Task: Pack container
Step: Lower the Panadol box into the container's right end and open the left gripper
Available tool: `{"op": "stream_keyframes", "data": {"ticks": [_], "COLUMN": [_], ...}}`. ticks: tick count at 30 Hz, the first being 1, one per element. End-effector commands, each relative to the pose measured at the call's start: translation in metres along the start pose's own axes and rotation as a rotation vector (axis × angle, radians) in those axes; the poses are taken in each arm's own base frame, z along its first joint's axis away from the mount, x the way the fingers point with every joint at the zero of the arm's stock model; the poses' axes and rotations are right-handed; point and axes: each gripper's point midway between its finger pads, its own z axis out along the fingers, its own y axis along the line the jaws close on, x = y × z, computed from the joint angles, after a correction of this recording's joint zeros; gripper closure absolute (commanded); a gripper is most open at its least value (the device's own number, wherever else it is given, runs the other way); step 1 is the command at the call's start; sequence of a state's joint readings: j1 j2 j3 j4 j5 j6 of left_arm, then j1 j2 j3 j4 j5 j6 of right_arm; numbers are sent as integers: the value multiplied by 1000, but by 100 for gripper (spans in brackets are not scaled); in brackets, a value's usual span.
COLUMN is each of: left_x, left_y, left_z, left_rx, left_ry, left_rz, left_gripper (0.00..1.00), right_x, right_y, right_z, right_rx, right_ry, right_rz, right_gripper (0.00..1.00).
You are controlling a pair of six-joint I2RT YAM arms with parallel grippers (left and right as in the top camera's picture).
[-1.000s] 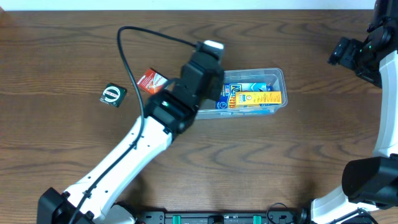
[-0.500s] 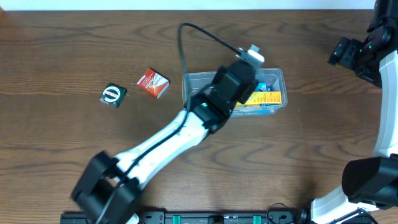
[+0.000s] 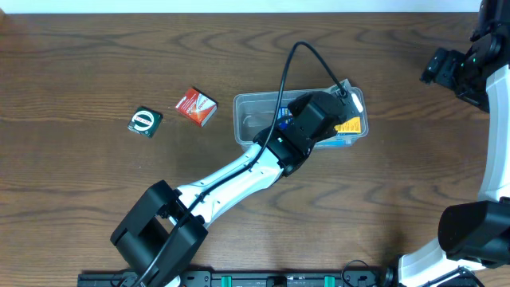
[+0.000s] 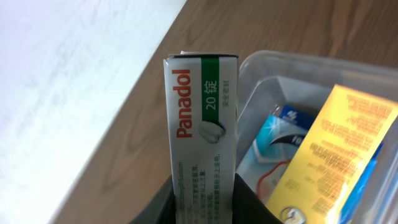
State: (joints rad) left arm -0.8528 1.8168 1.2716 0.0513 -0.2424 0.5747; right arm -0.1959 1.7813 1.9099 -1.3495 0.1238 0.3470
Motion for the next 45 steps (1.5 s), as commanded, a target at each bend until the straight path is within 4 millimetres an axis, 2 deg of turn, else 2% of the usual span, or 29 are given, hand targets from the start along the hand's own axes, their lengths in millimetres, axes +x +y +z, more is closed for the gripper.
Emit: {"op": "stream_keyframes", "data": {"ticks": [1,5,12,21,27,37,45], "left_x": [-7,-14,-29,-14,-12,-13,-13], "left_y": [4,-2,-5,-16,-18,-17,-17], "left_z": [-2,-3,2,24,31,31,31], "left_rx": [-18,-18,-53,-58,-66,-71,-71], "left_ry": [-10,-30,-85,-48,-49,-53,-53], "left_rz": [196,308,396,415,412,409,409], "left_gripper": [76,76,79,79,78,61,60], "right_x": [0,0,0,0,0,0,0], "right_y": [-3,-3,-3,-3,-3,-3,-3], "right_z": [2,2,2,2,2,2,2], "right_rx": [5,5,5,5,5,5,5], "right_ry": [6,6,6,6,6,6,6], "right_rz": [3,3,3,3,3,3,3], "right_gripper": [1,1,1,1,1,1,1]}}
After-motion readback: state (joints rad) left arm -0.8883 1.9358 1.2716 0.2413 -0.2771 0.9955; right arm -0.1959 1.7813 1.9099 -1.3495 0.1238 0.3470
